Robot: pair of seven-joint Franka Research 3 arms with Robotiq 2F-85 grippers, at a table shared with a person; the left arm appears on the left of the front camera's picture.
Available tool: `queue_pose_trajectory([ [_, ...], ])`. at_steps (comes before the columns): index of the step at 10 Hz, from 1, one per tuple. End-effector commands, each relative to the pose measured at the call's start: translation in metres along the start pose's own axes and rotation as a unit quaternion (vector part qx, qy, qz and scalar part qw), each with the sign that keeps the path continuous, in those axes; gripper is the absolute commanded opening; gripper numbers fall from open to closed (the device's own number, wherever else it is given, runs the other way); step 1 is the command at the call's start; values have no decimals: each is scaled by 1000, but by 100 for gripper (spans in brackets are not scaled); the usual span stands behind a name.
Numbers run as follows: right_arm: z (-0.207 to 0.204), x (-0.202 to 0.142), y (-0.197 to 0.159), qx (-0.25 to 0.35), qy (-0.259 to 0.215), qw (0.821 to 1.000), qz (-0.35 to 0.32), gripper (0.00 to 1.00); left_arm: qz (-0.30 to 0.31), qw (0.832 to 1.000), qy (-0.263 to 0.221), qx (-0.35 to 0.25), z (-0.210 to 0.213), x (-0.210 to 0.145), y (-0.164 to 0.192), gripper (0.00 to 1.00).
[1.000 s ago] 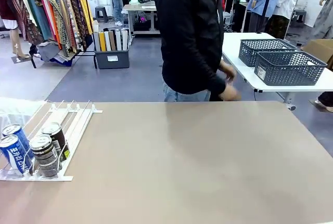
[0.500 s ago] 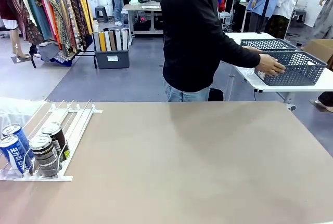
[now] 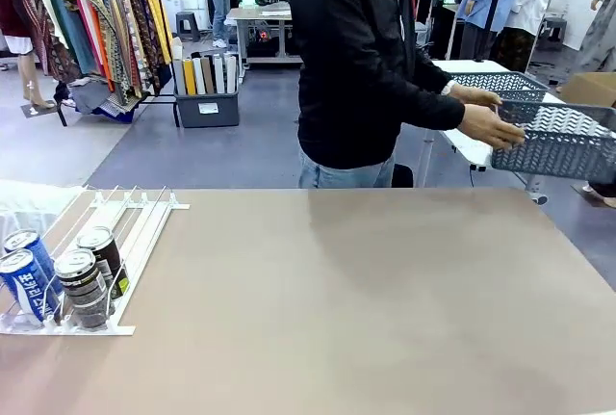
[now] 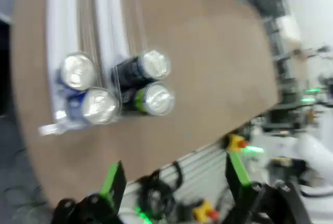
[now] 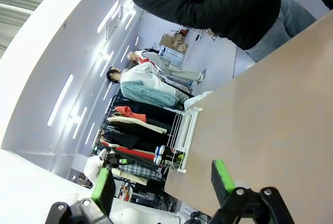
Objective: Retrieve and store the cans from the dispenser.
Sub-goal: Pick up one can from the Automatic Can Dispenser and place it in the middle of the table.
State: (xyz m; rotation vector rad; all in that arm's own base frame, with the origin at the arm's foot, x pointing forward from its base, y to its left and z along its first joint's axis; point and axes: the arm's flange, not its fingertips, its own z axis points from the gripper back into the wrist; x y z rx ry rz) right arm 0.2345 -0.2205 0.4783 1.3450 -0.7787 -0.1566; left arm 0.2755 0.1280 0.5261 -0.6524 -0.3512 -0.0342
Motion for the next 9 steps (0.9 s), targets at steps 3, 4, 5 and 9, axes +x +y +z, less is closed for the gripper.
queue_pose_trajectory([
  [3,-1,5,4,13,-9,1000,3,100,-37,899,164,403,-20,38,-74,100],
  [4,-1,5,4,13,-9,1000,3,100,-18,876,162,453,-28,43,-82,100],
  [5,-1,5,4,13,-9,1000,3,100,-9,871,161,464,-34,46,-86,100],
  [9,-1,5,4,13,-9,1000,3,100,-24,921,96,376,-33,43,-91,100],
])
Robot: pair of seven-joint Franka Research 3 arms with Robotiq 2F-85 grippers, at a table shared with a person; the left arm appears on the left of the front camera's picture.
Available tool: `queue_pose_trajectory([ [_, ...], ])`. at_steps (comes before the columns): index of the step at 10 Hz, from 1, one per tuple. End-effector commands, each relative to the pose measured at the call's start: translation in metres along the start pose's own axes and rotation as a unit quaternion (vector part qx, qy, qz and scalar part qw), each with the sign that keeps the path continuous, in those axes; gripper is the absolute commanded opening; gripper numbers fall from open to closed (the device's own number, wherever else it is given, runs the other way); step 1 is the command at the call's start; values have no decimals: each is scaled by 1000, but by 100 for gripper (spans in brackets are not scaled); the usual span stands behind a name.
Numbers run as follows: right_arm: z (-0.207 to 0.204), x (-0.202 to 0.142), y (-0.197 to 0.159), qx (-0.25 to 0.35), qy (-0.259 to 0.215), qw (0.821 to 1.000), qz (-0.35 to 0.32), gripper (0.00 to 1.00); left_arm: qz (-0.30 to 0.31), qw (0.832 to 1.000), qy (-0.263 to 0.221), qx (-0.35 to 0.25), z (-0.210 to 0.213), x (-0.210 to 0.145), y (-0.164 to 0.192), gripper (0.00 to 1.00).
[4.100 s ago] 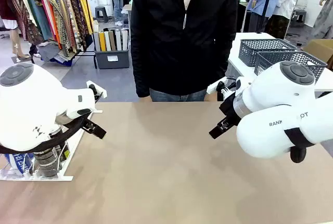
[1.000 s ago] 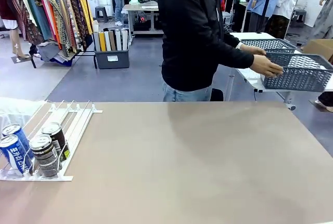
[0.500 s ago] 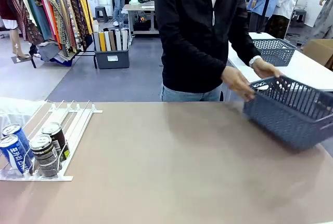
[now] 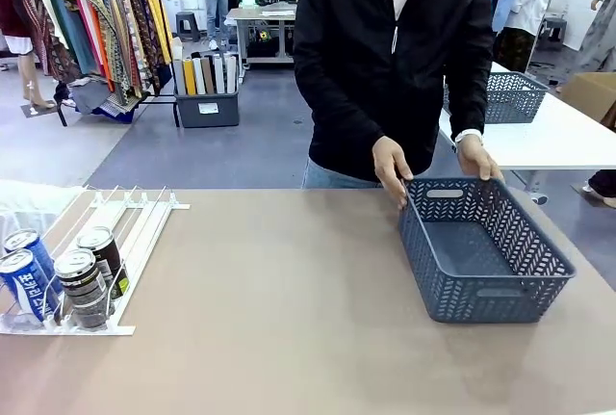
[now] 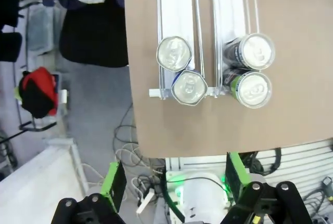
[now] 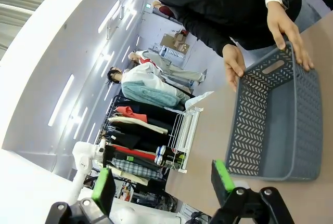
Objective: Retrieve and store the cans from the dispenser.
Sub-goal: Pick up one can from the Automatic Can Dispenser and place it in the middle of the table.
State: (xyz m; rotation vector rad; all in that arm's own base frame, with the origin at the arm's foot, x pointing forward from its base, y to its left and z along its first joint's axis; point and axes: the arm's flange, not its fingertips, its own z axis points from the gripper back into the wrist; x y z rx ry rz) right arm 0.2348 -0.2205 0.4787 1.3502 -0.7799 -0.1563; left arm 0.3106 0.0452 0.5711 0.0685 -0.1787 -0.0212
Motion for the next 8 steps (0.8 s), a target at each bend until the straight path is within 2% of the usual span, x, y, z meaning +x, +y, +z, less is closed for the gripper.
queue_pose_trajectory([
  [1,-1,5,4,10,-9,1000,4,100,14,1000,12,-4,-18,9,-5,100],
  [2,-1,5,4,10,-9,1000,4,100,53,998,13,-17,-35,13,-2,100],
  [5,-1,5,4,10,-9,1000,4,100,79,994,49,-55,-83,25,-3,100],
  [8,-1,5,4,10,-9,1000,4,100,115,990,65,-55,-117,34,-9,100],
])
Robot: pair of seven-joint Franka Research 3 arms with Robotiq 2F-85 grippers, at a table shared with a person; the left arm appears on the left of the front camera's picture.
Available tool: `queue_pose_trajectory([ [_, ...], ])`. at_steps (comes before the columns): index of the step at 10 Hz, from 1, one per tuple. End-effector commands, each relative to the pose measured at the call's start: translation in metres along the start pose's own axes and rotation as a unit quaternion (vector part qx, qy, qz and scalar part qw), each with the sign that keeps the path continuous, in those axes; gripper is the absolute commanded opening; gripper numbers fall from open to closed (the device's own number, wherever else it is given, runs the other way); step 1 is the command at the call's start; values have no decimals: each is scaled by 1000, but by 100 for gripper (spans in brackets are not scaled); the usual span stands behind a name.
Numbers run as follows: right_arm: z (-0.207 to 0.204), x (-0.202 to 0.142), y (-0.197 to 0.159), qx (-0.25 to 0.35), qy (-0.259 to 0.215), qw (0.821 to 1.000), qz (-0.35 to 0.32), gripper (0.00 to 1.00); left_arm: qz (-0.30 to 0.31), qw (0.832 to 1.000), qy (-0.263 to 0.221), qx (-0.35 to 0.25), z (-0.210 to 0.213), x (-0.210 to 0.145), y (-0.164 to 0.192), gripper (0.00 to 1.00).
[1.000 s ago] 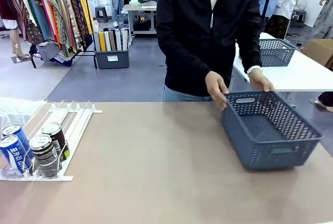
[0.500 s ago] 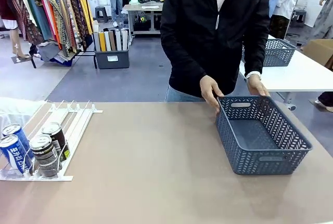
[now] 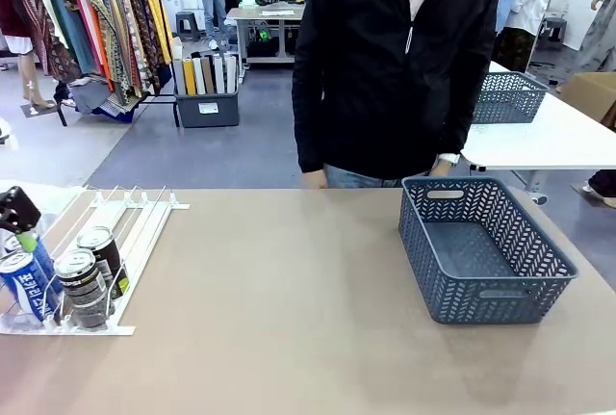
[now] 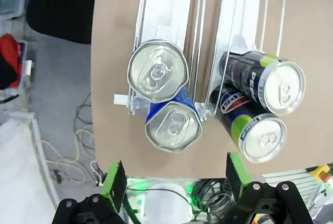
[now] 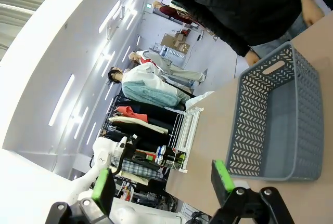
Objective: Retrieve and store the cans from the dispenser.
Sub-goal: Pick up one can from the Automatic Can Dispenser and place it in the middle of the table.
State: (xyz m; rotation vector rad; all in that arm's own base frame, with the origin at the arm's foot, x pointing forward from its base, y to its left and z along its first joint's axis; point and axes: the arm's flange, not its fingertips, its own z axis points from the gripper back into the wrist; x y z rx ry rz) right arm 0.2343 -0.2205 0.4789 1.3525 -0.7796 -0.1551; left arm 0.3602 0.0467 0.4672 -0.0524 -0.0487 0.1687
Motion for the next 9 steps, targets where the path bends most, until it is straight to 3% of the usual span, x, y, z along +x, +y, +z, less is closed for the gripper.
queue_pose_trajectory([
  [1,-1,5,3,9,-9,1000,4,100,35,999,-5,-2,-17,7,-5,100],
  [3,-1,5,3,9,-9,1000,4,100,63,998,6,12,-34,11,-2,100],
  [9,-1,5,3,9,-9,1000,4,100,43,998,42,8,-51,10,-8,100],
])
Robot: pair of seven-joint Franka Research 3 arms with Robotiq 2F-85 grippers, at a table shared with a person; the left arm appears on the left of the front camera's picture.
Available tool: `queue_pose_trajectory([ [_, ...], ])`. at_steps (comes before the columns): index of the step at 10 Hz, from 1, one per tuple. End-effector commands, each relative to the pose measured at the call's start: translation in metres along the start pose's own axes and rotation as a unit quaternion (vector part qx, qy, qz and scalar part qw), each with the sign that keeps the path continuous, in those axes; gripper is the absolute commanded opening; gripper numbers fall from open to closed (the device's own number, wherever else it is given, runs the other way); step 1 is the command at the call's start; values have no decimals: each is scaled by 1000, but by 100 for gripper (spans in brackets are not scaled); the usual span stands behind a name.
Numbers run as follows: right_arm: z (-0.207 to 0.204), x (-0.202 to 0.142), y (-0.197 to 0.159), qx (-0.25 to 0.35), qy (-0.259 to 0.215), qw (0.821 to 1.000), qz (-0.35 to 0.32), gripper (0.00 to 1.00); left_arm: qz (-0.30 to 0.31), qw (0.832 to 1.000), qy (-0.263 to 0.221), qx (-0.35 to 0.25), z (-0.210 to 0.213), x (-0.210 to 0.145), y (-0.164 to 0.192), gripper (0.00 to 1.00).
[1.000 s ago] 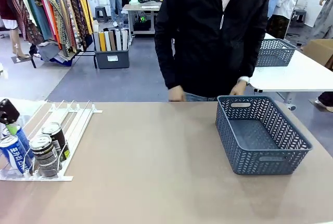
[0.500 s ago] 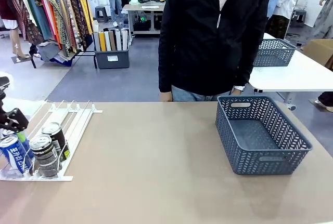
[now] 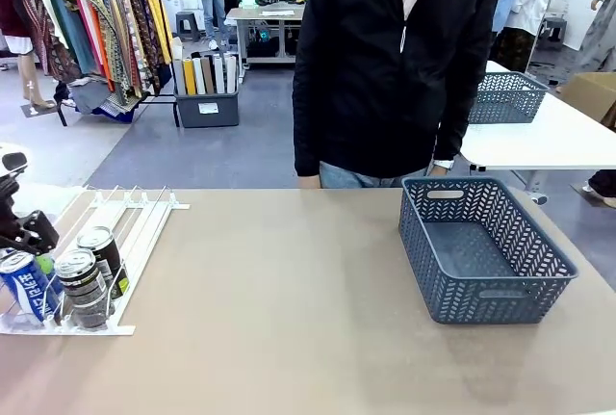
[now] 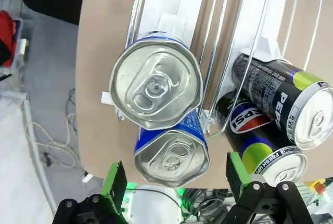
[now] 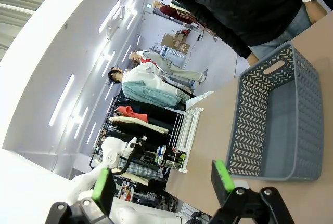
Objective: Retrieve and store the cans from the dispenser.
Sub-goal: Pick up one can from the Automatic Can Dispenser and place it in the middle of the table.
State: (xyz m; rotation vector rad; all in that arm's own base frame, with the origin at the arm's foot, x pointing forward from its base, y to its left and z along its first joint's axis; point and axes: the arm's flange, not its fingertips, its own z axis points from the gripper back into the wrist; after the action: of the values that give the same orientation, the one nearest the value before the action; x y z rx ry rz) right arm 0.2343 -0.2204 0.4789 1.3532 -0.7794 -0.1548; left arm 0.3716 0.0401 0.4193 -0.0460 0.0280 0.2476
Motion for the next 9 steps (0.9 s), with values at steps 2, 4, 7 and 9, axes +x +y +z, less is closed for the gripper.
queue_pose_trajectory([
  [2,-1,5,3,9,-9,1000,4,100,7,1000,18,4,-8,3,-4,100],
  [4,-1,5,3,9,-9,1000,4,100,3,1000,12,6,-6,3,-4,0],
  [7,-1,5,3,9,-9,1000,4,100,6,1000,3,-2,-5,2,-1,0],
  [9,-1,5,3,9,-9,1000,4,100,3,1000,-1,-3,-5,2,-2,0],
])
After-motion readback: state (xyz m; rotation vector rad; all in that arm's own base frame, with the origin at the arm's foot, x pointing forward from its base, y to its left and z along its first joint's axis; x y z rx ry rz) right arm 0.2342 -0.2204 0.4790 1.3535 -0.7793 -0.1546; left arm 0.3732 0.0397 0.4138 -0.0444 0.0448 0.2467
